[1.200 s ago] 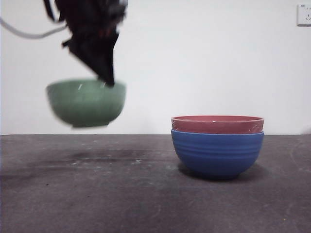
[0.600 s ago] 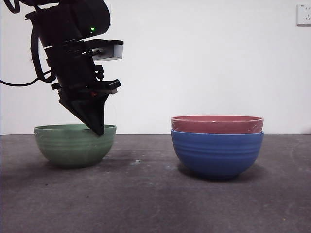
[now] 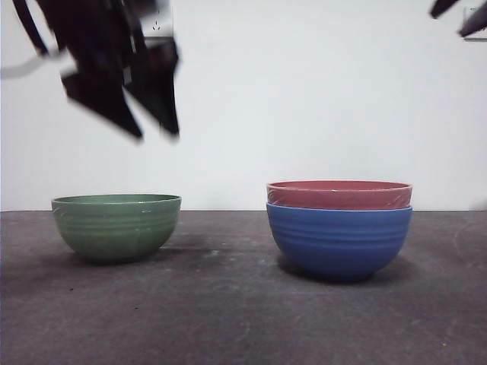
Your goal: Pick up the green bowl on the top,put the green bowl on the left,pick up the red bowl in the middle,put the red bowl on the right
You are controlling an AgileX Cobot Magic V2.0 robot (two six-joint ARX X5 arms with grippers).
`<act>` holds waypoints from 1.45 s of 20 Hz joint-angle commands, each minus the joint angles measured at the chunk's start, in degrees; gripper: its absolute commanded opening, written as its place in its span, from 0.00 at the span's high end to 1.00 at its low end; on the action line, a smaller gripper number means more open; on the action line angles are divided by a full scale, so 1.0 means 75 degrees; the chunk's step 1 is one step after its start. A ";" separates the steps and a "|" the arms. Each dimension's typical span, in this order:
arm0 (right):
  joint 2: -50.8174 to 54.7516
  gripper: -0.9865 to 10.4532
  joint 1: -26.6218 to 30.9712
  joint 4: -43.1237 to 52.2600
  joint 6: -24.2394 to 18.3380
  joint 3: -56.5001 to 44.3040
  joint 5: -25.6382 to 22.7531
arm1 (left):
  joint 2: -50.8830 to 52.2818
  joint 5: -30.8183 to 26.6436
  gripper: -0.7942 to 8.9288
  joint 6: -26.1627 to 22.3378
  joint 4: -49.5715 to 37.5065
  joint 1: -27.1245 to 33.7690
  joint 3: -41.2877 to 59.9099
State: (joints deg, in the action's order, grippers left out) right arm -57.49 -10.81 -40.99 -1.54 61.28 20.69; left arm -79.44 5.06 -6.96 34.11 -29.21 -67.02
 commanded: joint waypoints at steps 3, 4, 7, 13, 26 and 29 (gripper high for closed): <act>-0.1448 0.72 -0.1276 -0.0903 -0.0822 0.1212 -0.0009 | 0.1818 0.0364 0.56 0.0373 0.0752 0.0481 0.0029; -0.1792 0.72 -0.1620 -0.1084 -0.0924 0.1431 -0.0029 | 0.2177 0.0367 0.56 0.0373 0.1090 0.0670 0.0029; -0.2739 0.72 -0.2515 -0.1384 -0.1148 0.1786 -0.0836 | 0.3147 0.0376 0.56 0.0367 0.1961 0.1387 0.0029; -0.4106 0.72 -0.3293 -0.1478 -0.1209 0.1798 -0.1612 | 0.4517 0.0373 0.56 0.0329 0.2719 0.2559 0.0029; -0.5531 0.78 -0.3392 -0.1454 -0.1262 0.1798 -0.1559 | 0.4689 0.0373 0.56 0.0300 0.3121 0.2611 0.0029; -0.5552 0.87 -0.3477 -0.1422 -0.1262 0.1798 -0.1577 | 0.4683 0.0370 0.56 0.0297 0.3115 0.2611 0.0029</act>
State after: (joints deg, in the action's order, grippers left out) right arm -98.59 -36.40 -51.83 -10.55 74.72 8.86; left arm -44.49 7.70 -4.84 57.82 -9.80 -67.07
